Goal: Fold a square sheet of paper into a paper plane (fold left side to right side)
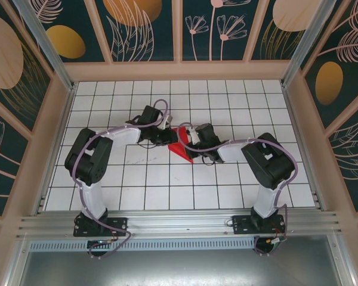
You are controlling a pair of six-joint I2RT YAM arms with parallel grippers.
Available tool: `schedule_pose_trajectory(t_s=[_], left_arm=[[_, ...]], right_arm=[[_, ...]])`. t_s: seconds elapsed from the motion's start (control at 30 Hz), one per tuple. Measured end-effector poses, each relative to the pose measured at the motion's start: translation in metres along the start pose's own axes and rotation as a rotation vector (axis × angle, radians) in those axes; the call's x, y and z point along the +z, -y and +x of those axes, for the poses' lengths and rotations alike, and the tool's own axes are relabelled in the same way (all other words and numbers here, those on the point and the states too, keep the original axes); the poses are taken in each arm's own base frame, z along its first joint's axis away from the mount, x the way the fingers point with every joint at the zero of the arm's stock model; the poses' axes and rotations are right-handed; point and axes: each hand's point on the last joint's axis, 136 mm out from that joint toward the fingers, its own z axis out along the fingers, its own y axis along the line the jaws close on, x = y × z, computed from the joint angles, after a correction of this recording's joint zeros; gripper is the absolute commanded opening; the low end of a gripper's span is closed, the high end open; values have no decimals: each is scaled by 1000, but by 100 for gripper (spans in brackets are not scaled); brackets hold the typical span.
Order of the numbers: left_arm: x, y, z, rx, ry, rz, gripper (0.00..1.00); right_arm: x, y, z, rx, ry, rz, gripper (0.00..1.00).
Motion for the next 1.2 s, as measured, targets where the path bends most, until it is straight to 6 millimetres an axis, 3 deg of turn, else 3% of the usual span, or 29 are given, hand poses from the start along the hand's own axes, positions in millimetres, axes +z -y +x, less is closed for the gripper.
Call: schedule_pose_trajectory(t_s=[0.27, 0.73, 1.1, 1.2], left_arm=[[21, -6, 13, -21, -42, -6, 24], [25, -25, 28, -48, -59, -56, 23], [26, -30, 29, -46, -48, -81, 21], [26, -31, 29, -46, -46, -87, 21]], right_arm=[[0, 0, 0, 0, -3, 0, 0], [0, 0, 0, -3, -3, 0, 0], [1, 0, -1, -1, -10, 1, 0], [1, -1, -3, 4, -18, 4, 13]])
